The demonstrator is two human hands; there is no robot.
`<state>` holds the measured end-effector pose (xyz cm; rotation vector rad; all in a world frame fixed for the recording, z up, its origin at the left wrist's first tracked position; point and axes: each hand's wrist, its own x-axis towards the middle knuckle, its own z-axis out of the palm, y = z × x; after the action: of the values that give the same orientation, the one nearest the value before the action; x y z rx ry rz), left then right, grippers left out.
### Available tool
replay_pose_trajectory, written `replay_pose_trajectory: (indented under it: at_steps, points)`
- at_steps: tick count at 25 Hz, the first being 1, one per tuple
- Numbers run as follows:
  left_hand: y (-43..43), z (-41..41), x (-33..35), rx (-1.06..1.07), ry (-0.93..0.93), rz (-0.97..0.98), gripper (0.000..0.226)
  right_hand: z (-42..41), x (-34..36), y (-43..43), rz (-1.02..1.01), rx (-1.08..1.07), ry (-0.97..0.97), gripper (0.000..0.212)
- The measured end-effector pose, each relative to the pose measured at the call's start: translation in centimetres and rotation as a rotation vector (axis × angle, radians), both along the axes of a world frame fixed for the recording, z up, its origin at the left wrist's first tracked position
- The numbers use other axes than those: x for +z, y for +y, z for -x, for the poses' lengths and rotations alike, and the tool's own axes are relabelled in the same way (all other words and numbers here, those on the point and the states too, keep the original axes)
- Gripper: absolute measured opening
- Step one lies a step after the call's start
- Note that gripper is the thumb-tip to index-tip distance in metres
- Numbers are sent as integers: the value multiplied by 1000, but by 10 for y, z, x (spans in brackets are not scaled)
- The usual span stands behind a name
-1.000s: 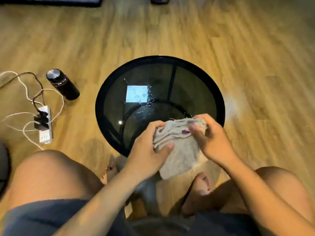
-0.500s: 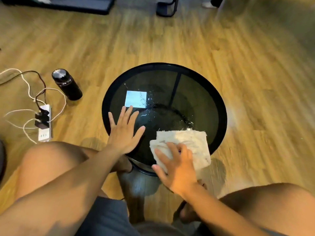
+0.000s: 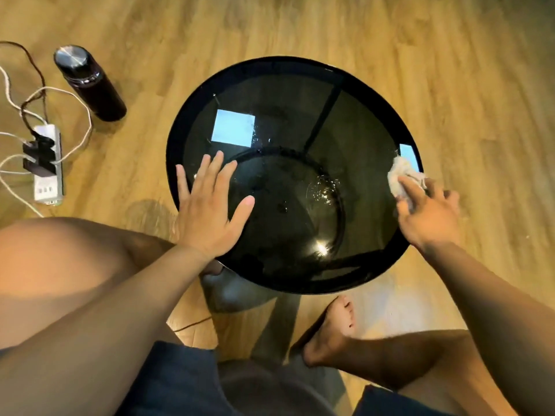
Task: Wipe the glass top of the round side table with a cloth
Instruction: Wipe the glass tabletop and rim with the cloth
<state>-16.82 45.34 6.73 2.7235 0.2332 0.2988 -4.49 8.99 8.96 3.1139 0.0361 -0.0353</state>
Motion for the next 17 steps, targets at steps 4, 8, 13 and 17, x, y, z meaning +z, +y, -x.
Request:
replay_pose_trajectory:
  at_steps: [4, 8, 13, 17]
  points:
    - [2, -1, -3, -7, -34, 13, 64, 71, -2, 83, -241, 114, -98, 40]
    - [3, 2, -1, -35, -100, 91, 63, 157, -13, 208, -430, 428, -114, 29]
    - [21, -3, -1, 6, -115, 88, 58, 130, -5, 160, -292, 754, -40, 37]
    - [22, -8, -2, -15, -39, 87, 60, 33, 2, 28, -150, 210, -79, 39]
